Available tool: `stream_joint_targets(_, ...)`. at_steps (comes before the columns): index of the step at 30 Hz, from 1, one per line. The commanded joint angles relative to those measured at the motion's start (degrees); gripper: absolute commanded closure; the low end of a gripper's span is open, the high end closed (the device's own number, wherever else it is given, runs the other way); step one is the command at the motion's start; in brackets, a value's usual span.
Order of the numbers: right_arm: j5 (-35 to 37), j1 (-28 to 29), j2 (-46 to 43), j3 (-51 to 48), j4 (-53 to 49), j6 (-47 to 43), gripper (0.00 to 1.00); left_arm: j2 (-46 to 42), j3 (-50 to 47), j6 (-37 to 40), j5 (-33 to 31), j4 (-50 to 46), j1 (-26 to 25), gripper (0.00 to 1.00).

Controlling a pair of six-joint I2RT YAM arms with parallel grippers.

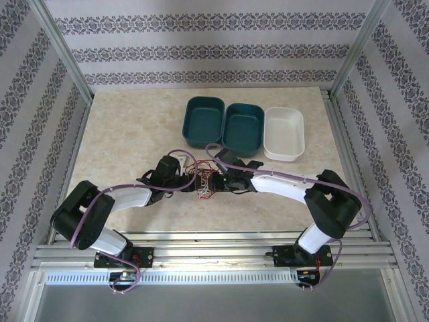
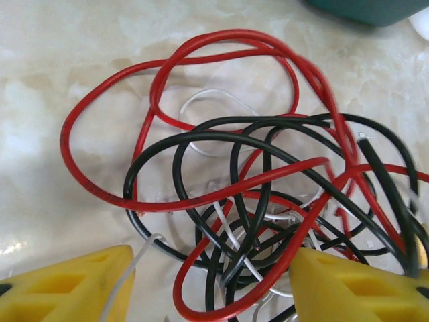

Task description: Untangle the cables

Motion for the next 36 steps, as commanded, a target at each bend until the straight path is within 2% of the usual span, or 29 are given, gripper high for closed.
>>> stream_joint_targets(1, -0.77, 0.48, 0.3, 1.36, 0.29, 0.43, 0.71, 0.9, -0.25, -1.11, -0.48, 3.98, -0.64, 0.5)
stream_joint_targets(3, -0.72, -0.26, -0.6, 0.37, 0.48, 0.82, 0.79, 1.24, -0.34, -1.47, -0.84, 4.4, -0.68, 0.63)
stream_joint_targets(8, -1.04, -3.17, -3.21, -2.68, 1.82, 1.93, 1.0, 2.34, -0.44, -2.36, -1.86, 5.53, -0.63, 0.82)
stream_joint_targets(15, 1.73, -4.87, -7.63, -4.43, -1.12, 1.48, 1.0, 1.69, -0.26, -2.67, -3.86, 3.96, -0.63, 1.0)
stream_joint_targets(25, 7.57, -8.43, -19.01, -9.18, -6.35, 2.64, 1.0, -7.63, -1.52, -0.13, -8.65, -3.85, -0.67, 1.0)
stream_joint_targets(30, 10.77, -9.77, -24.04, -8.75, -9.88, 1.04, 1.0, -10.83, -1.81, 1.17, -10.41, -6.6, -0.62, 1.0)
stream_joint_targets(36, 13.12, -10.27, -25.65, -5.34, -16.03, -0.27, 1.0, -11.73, -1.44, 1.87, -9.65, -9.91, -0.55, 1.0)
